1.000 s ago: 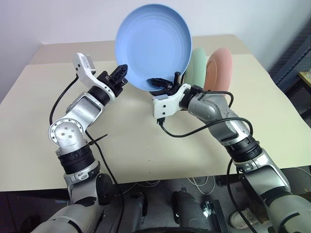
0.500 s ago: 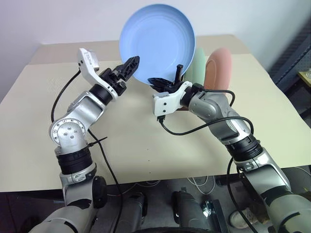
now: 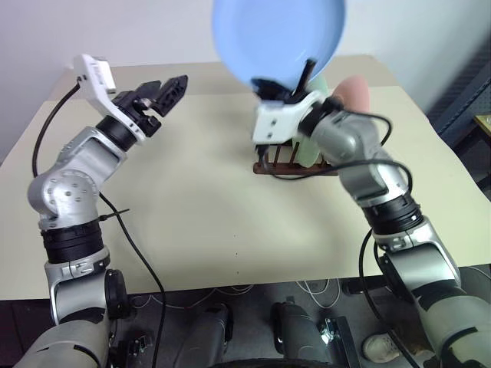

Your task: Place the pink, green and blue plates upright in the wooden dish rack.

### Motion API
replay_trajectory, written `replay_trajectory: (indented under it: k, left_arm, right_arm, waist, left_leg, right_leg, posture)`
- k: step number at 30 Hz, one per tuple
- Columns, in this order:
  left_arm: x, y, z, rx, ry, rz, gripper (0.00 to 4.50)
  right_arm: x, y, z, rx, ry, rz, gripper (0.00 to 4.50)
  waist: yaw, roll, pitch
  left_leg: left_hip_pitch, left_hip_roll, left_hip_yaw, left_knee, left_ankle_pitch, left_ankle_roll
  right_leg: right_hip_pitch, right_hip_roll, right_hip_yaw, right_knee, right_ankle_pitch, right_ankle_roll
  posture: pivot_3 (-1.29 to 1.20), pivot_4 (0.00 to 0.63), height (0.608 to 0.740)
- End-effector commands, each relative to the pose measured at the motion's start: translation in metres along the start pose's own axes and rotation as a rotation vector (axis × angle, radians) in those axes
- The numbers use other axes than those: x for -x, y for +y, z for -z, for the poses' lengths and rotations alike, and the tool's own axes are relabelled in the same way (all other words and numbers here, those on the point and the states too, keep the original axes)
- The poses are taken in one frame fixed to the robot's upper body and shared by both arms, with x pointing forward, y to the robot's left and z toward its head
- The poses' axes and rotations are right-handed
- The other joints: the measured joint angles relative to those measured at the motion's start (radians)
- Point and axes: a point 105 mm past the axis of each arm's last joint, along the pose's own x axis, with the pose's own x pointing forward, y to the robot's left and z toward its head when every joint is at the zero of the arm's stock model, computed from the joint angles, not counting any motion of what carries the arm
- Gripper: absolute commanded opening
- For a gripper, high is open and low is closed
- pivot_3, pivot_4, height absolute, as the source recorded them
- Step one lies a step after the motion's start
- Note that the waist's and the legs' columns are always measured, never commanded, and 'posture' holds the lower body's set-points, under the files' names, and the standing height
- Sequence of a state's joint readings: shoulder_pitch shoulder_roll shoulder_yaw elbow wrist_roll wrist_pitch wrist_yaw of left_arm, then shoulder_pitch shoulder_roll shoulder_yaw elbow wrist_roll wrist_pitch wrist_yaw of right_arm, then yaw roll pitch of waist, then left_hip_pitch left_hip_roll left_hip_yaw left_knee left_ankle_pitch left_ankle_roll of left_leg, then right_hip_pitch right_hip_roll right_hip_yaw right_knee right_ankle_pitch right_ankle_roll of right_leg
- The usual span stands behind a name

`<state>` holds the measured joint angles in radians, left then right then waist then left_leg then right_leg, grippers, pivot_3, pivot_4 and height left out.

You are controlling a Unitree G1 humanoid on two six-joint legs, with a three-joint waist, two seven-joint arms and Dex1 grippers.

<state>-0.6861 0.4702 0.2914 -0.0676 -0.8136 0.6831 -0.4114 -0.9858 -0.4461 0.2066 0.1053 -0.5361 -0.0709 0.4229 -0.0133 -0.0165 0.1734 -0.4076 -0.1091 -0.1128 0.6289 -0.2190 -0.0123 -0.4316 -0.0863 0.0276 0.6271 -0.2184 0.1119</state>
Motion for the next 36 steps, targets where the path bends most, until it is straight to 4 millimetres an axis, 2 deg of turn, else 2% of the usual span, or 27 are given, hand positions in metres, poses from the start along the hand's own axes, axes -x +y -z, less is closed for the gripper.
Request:
replay_trajectory:
  k: [1, 3, 7, 11, 13, 16, 17, 20, 23, 27, 30, 34, 36]
  left_arm:
    - [0.001, -0.007, -0.011, -0.052, -0.047, 0.057, 4.47]
    - [0.001, -0.009, -0.010, -0.044, -0.040, 0.083, 4.47]
    - [0.000, -0.009, -0.008, -0.092, -0.026, 0.100, 4.47]
    - [0.000, -0.012, 0.001, -0.134, 0.006, 0.129, 4.47]
    - [0.000, -0.013, 0.004, -0.154, 0.021, 0.143, 4.47]
    - [0.003, -0.012, 0.007, -0.178, 0.037, 0.164, 4.47]
    - [0.005, -0.011, 0.008, -0.223, 0.048, 0.178, 4.47]
    - [0.013, -0.014, 0.015, -0.337, 0.097, 0.241, 4.47]
    - [0.025, -0.014, 0.022, -0.359, 0.159, 0.314, 4.47]
    - [0.040, -0.019, 0.025, -0.382, 0.218, 0.417, 4.47]
    - [0.052, -0.019, 0.030, -0.358, 0.279, 0.468, 4.47]
    - [0.052, -0.022, 0.026, -0.367, 0.249, 0.473, 4.47]
    - [0.051, -0.022, 0.026, -0.366, 0.243, 0.468, 4.47]
  right_arm:
    - [0.002, -0.048, -0.015, -0.149, -0.083, 0.165, 0.00]
    - [0.003, -0.059, -0.022, -0.321, -0.142, 0.175, 0.00]
    - [0.013, -0.092, -0.026, -0.780, -0.287, 0.251, 0.00]
    - [0.030, -0.134, -0.043, -1.315, -0.584, 0.309, 0.00]
    - [0.033, -0.136, -0.044, -1.489, -0.642, 0.277, 0.00]
    - [0.032, -0.124, -0.047, -1.746, -0.680, 0.173, 0.00]
    - [0.029, -0.111, -0.047, -1.843, -0.655, 0.121, 0.00]
    - [0.026, -0.081, -0.048, -1.996, -0.561, 0.011, 0.00]
    - [0.024, -0.057, -0.035, -2.169, -0.463, 0.028, 0.00]
    - [0.025, -0.035, -0.013, -2.170, -0.332, 0.096, 0.00]
    - [0.024, -0.025, -0.005, -2.139, -0.254, 0.130, 0.00]
    - [0.024, -0.021, 0.000, -2.116, -0.227, 0.158, 0.00]
    - [0.024, -0.012, 0.006, -2.043, -0.152, 0.159, 0.00]
  waist:
    - [-0.006, 0.000, 0.000]
    - [-0.008, 0.000, 0.000]
    - [-0.006, 0.001, 0.001]
    - [-0.002, 0.002, 0.001]
    - [-0.002, 0.002, 0.001]
    - [-0.003, 0.002, 0.001]
    - [-0.005, 0.002, 0.001]
    - [-0.009, 0.004, 0.001]
    - [-0.009, 0.006, 0.002]
    - [-0.005, 0.006, 0.002]
    - [-0.008, 0.006, 0.002]
    - [-0.008, 0.006, 0.002]
    - [-0.008, 0.006, 0.002]
  left_leg:
    - [0.000, 0.000, 0.000, -0.001, 0.000, 0.000]
    - [0.000, 0.001, 0.000, -0.001, 0.000, 0.000]
    - [0.000, 0.001, 0.000, -0.001, -0.002, 0.004]
    - [0.000, 0.001, -0.001, -0.001, -0.003, 0.005]
    - [-0.001, 0.001, -0.001, -0.002, -0.003, 0.005]
    - [0.000, 0.001, -0.001, -0.002, -0.004, 0.006]
    - [0.000, 0.001, -0.001, -0.002, -0.003, 0.006]
    - [0.000, 0.002, 0.000, -0.004, -0.003, 0.006]
    - [-0.001, 0.002, 0.001, -0.005, -0.003, 0.006]
    - [-0.002, 0.001, 0.001, -0.005, -0.003, 0.006]
    - [-0.002, 0.001, 0.001, -0.005, -0.003, 0.006]
    - [-0.002, 0.002, 0.001, -0.005, -0.003, 0.006]
    - [-0.002, 0.002, 0.001, -0.005, -0.003, 0.006]
  right_leg:
    - [0.000, 0.000, 0.000, 0.000, 0.000, 0.000]
    - [-0.001, 0.001, 0.000, 0.000, 0.000, 0.000]
    - [-0.001, 0.001, 0.000, 0.001, 0.000, -0.001]
    - [-0.002, 0.000, 0.000, 0.001, 0.000, -0.001]
    - [-0.002, 0.000, 0.000, 0.001, 0.000, -0.001]
    - [-0.002, 0.000, 0.000, 0.001, 0.000, -0.001]
    - [-0.002, 0.000, 0.000, 0.001, 0.001, -0.001]
    - [-0.004, -0.001, 0.001, 0.002, 0.001, -0.003]
    - [-0.005, -0.001, 0.002, 0.002, 0.000, -0.003]
    - [-0.007, -0.001, 0.002, 0.002, 0.000, -0.003]
    - [-0.007, 0.000, 0.002, 0.002, 0.000, -0.003]
    - [-0.007, 0.000, 0.002, 0.002, 0.000, -0.003]
    - [-0.007, 0.000, 0.002, 0.002, 0.000, -0.003]
  posture:
    - [0.00, 0.150, 0.740]
    - [0.00, 0.150, 0.740]
    - [0.00, 0.150, 0.740]
    - [0.00, 0.150, 0.740]
    - [0.00, 0.150, 0.740]
    - [0.00, 0.150, 0.740]
    - [0.00, 0.150, 0.740]
    - [0.00, 0.150, 0.740]
    - [0.00, 0.150, 0.740]
    - [0.00, 0.150, 0.740]
    - [0.00, 0.150, 0.740]
    - [0.00, 0.150, 0.740]
    - [0.00, 0.150, 0.740]
